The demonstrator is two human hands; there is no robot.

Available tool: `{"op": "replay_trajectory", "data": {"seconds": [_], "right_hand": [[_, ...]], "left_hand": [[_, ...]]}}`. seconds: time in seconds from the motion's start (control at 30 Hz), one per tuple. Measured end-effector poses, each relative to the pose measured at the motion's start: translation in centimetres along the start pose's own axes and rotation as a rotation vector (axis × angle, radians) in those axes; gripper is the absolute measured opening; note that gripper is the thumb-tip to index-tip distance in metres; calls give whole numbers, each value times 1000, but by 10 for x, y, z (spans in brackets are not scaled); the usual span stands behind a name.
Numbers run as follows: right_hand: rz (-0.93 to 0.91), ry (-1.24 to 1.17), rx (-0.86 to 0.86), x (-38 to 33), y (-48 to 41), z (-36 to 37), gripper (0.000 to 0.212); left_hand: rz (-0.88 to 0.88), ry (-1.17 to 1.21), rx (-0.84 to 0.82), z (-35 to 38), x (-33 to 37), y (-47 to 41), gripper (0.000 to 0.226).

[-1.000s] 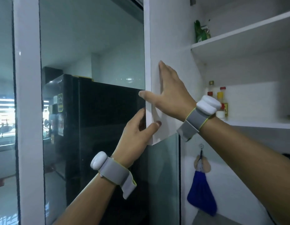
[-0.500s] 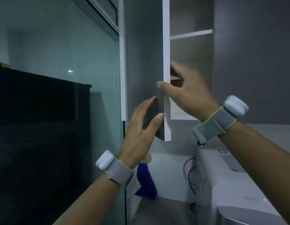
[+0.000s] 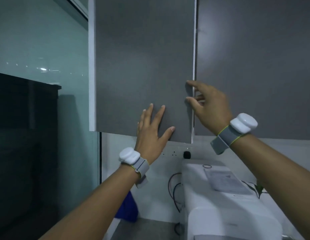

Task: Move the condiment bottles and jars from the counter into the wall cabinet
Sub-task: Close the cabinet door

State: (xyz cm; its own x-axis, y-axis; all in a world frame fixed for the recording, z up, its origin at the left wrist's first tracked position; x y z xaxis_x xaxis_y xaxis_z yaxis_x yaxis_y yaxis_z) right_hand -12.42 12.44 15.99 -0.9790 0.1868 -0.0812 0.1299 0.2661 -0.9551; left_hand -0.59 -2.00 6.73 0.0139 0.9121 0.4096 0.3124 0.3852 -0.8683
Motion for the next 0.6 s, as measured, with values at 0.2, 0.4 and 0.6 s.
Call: {"op": "replay_trajectory", "data": {"seconds": [0.2,0.4,0.6], "right_hand": [[-88,146,-52,32,-8,33,53],[-93,213,-70,52,-16,59,58],[-94,284,-64,58,-15,67,62]], "left_hand": [[45,-152,38,26,-23,-12,70],[91,-268,30,36,-41,-19,71],[84,-311,20,41,-53,-21,69]]}}
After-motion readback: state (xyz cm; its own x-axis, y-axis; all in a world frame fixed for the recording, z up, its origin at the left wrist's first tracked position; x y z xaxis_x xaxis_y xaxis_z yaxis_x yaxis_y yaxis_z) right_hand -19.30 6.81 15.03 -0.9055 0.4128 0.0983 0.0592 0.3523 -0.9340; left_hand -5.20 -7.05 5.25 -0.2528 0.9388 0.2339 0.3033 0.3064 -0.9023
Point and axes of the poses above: each hand's wrist, its own y-axis away from the middle knuckle, its own z-axis out of the palm, x = y × z, the point moved 7 cm from there along -y, towards the middle knuckle, and after that the axes turned 15 degrees about y, right-handed, at the moved point
